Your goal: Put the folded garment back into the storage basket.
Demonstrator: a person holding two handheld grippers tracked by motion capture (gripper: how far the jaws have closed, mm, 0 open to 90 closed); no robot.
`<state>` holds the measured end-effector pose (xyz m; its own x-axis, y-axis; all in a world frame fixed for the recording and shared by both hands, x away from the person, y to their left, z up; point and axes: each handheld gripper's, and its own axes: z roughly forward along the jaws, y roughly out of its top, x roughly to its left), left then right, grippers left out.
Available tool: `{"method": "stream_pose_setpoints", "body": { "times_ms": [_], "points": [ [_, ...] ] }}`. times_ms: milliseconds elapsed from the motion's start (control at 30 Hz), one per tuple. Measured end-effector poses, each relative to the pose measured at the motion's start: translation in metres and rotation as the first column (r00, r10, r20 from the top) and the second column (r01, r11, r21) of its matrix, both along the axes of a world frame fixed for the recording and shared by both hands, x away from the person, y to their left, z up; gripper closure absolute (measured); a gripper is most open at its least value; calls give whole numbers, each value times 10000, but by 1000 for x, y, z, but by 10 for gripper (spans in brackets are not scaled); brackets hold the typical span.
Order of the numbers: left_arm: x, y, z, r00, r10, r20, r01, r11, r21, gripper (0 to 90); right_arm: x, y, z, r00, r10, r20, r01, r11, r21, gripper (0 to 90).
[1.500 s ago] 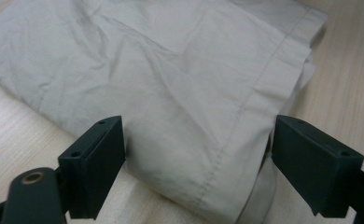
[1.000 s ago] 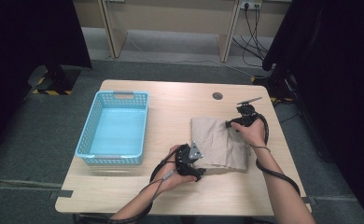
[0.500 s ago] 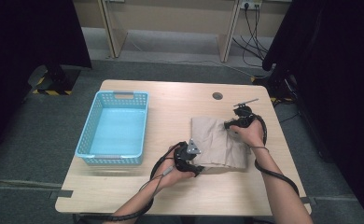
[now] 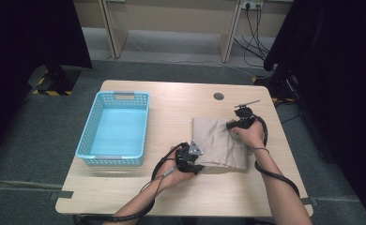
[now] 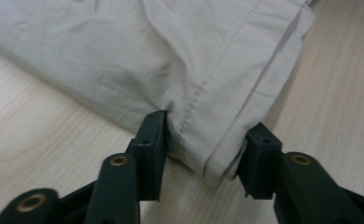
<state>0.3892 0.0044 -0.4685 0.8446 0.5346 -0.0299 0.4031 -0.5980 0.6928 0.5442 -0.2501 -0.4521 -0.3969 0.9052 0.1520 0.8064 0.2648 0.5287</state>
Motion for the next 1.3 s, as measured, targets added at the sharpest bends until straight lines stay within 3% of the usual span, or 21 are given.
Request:
{"method": "stream_pose_setpoints", "body": {
  "times_ms": [167, 200, 400, 533, 667, 933, 1300],
  "points": [
    [-2, -1, 1, 9999, 99, 52, -99, 9999, -57, 687, -1, -1, 0, 9998, -186, -94, 188, 9996, 216, 825],
    [-1, 0, 0, 9995, 8, 330, -9, 10000, 0, 712, -1, 0, 1, 9998, -175, -94, 176, 9998, 137, 828],
    [-3, 2, 0, 9992, 255, 322, -252, 9996, -111, 767, -1, -1, 4, 9996, -201, -211, 206, 9994, 266, 839],
    [-4, 4, 0, 9993, 237, 304, -229, 9994, -269, 773, -3, -3, 10, 9994, -240, -238, 250, 9988, 427, 842],
    [-5, 8, 7, 9975, 226, 676, -188, 9982, -562, 772, -7, -5, 20, 9999, -149, -40, 151, 9978, 639, 843],
    [-7, 13, 15, 9948, 327, 963, -264, 9975, -657, 775, -13, -4, 39, 9996, 40, 287, -62, 9972, 751, 843],
    [-9, 24, 29, 9888, 529, 1393, -424, 9961, -773, 776, -15, 3, 52, 9974, 213, 688, -273, 9959, 866, 843]
  ]
}}
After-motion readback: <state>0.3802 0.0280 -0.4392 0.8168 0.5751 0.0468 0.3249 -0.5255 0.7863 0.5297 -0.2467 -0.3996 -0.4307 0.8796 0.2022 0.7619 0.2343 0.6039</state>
